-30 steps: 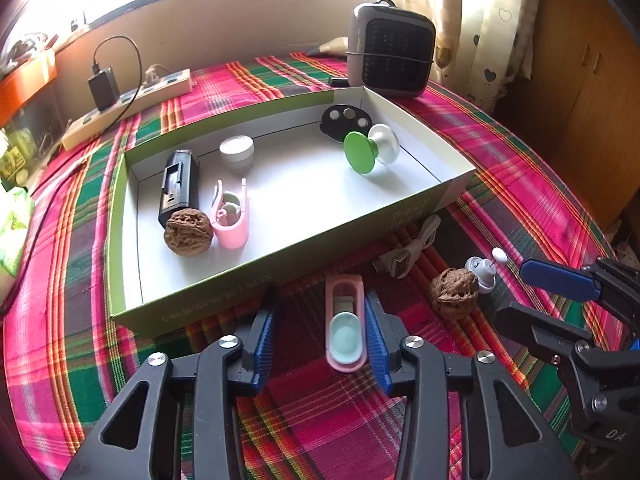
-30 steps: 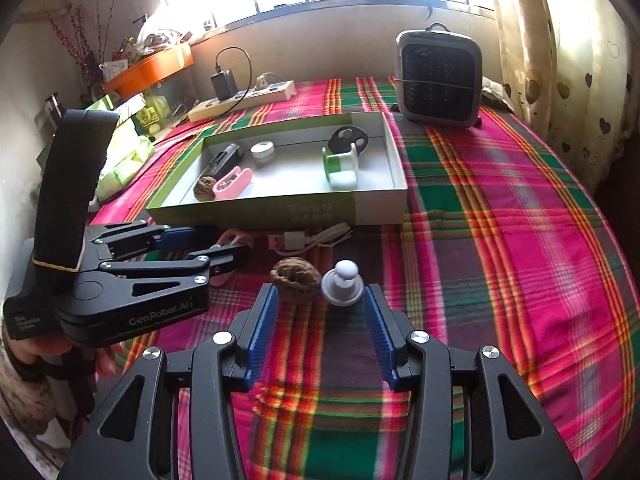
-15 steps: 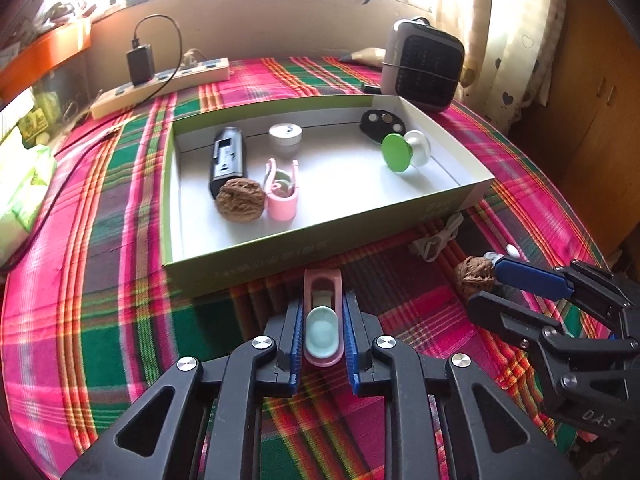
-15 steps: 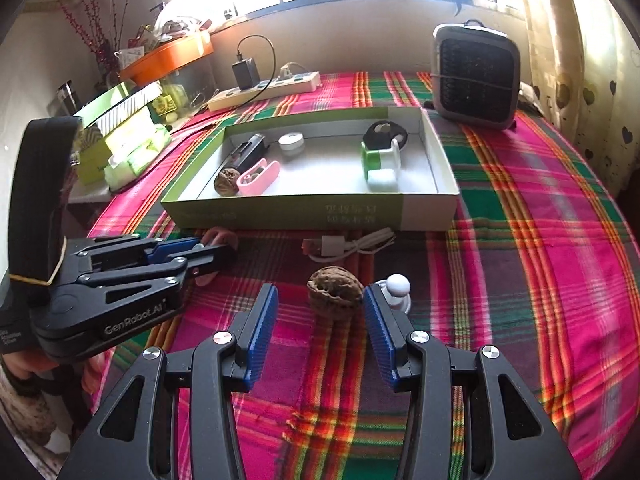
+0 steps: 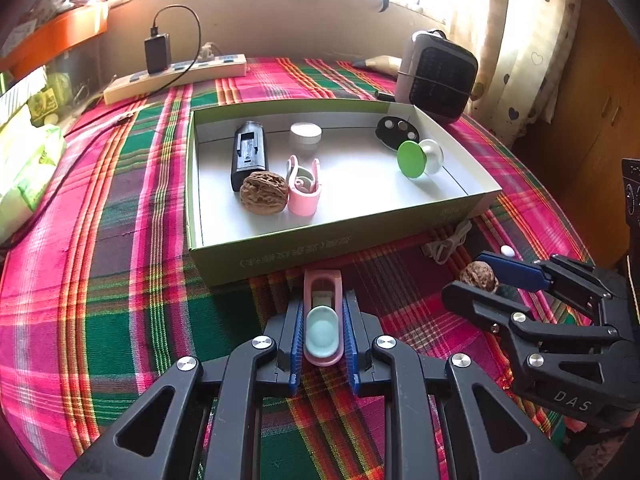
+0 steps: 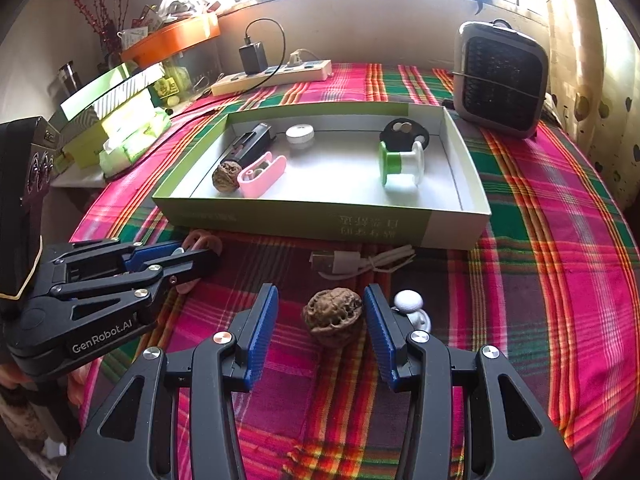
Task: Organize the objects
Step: 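Lift the pink holder with left tool while right tool closes on the walnut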
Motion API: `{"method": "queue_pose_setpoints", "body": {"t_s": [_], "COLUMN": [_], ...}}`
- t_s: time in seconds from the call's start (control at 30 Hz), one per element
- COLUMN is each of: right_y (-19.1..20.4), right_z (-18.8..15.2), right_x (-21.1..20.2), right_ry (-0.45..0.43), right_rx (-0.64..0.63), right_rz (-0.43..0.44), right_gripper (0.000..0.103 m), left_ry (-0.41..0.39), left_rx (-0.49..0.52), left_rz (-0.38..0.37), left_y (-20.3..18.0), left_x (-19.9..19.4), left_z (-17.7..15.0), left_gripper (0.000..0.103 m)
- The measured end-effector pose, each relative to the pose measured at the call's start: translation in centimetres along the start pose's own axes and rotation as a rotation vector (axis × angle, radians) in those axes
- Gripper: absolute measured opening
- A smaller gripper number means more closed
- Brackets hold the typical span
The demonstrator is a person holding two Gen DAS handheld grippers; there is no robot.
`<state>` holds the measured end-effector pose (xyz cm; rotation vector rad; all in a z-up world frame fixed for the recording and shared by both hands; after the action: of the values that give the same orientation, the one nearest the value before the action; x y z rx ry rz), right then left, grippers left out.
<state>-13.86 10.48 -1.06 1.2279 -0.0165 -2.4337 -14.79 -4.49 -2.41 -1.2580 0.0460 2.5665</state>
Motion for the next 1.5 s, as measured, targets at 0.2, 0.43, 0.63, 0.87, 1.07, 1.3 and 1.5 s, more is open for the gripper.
{"method": "queue_pose_setpoints", "body": {"t_s": [0.2, 0.43, 0.63, 0.87, 1.07, 1.3, 1.5], "right_y": [0.15, 0.10, 0.24, 0.11, -0.18, -0.34, -0.40], "right_z": [-0.39, -0.63, -0.78, -0.81, -0.85, -0.84, -0.86], "right_x": [0.48, 0.37, 0.40, 0.36, 0.18, 0.07, 0.03], "right_ry": [0.021, 0.013, -0.001, -0.003, -0.006, -0.007, -0.008], "right_rx": [-0.017, -0.023, -0.032, -0.032, -0.025, -0.016, -0.013], "right_rz": [-0.012, -0.016, -0.027, -0.027, -0.025, -0.012, -0.012], "right_gripper": [0.046, 0.046, 0.046, 0.042, 0.035, 0.032, 0.032], "left_ry": [-0.012, -0.013, -0.020, -0.021, -0.019, -0.017, -0.020], "left_rx": [0.008, 0.007, 0.010, 0.005, 0.009, 0.006, 0.000], "left_rz": [0.010, 0.009, 0.014, 0.033, 0.055, 0.068, 0.071], "left_y": [-0.06, 0.00, -0.09, -0.14, -0.35, -0.43, -0.35], "left_x": [0.07, 0.12, 0.04, 0.05, 0.10, 0.12, 0.07], "left_z": [0.07, 0.06, 0.11, 0.02, -0.01, -0.09, -0.15], "left_gripper": [0.017, 0.017, 0.017, 0.017, 0.016, 0.016, 0.016]}}
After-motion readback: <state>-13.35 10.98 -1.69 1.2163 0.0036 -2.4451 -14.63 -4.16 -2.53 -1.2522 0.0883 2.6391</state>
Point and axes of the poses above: each gripper's, at about its wrist camera, not at the fingertips, and x roughly the way its jaws point, y to its left, z to its top, the point moved 4 cm from there along x, roughly the way its jaws point, and after that the axes turned 6 degrees about x, right-handed, at the moved point
